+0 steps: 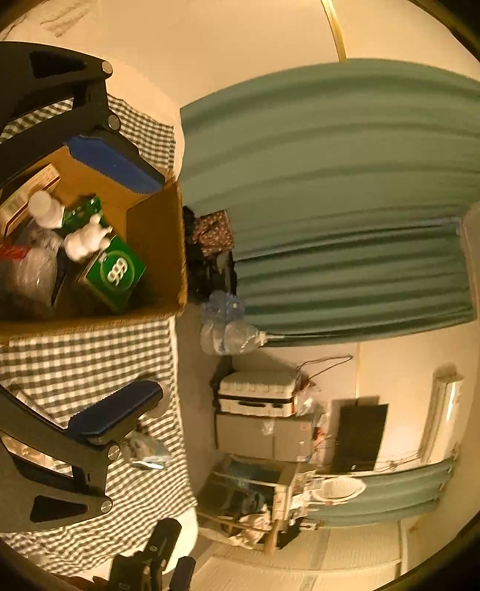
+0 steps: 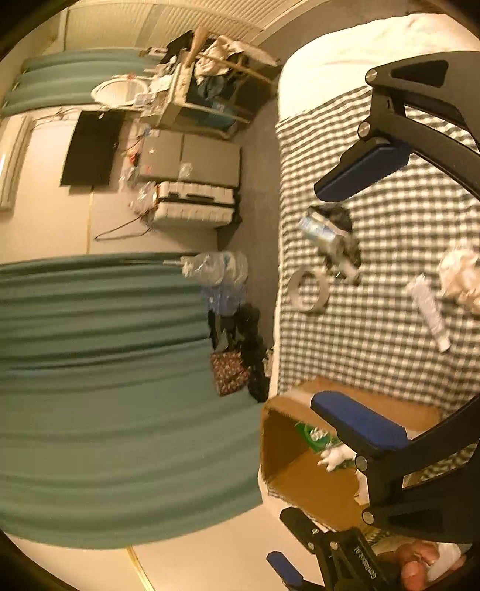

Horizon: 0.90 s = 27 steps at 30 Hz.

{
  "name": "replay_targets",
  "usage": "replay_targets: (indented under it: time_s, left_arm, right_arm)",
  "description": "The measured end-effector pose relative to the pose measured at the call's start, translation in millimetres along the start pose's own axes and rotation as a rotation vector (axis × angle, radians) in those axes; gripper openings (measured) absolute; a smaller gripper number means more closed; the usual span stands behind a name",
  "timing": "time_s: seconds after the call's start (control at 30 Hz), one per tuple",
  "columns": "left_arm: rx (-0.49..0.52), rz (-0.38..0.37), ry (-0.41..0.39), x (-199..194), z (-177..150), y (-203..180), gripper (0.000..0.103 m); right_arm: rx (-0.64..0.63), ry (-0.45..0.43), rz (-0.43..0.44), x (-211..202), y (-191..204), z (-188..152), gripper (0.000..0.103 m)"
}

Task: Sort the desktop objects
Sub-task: 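Withdraw both grippers toward the ointment tube and lace cloth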

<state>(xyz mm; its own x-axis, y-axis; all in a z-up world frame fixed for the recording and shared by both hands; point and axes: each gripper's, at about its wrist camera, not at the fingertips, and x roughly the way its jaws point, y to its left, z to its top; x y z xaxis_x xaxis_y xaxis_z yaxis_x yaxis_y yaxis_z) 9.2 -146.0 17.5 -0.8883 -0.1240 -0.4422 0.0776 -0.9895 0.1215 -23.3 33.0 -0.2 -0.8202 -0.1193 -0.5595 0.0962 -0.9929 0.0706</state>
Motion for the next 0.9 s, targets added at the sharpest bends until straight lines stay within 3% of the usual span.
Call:
replay_targets:
  time_s: [0.13, 0.37, 0.67, 0.83, 0.9]
  left_arm:
    - [0.052, 0.014, 0.004, -1.3, -2.8, -26.3, 0.103]
    - [0.071, -0.099, 0.044, 5.4, -13.8, -73.3, 0.103]
    - [0.239, -0.097, 0.159, 45.8, -62.0, -136.8, 0.103]
    - [0.13, -0.196, 0.3, 77.9, -86.5, -139.1, 0.103]
    - [0.132, -0.19, 0.326, 85.8, -91.1, -140.9, 0.103]
  right_arm:
    - [0.044, 0.041, -0.014, -0.7, -31.3, -9.9, 0.103]
    - [0.064, 0.119, -0.002, 7.8, -76.9, -49.9, 0.103]
    - [0.029, 0.212, 0.081, 38.5, -91.6, -102.3, 0.103]
    - [0.028, 0.281, 0.122, 64.8, -84.4, -129.0, 0.103]
    - [0.019, 0.297, 0.125, 73.1, -83.8, -139.8, 0.103]
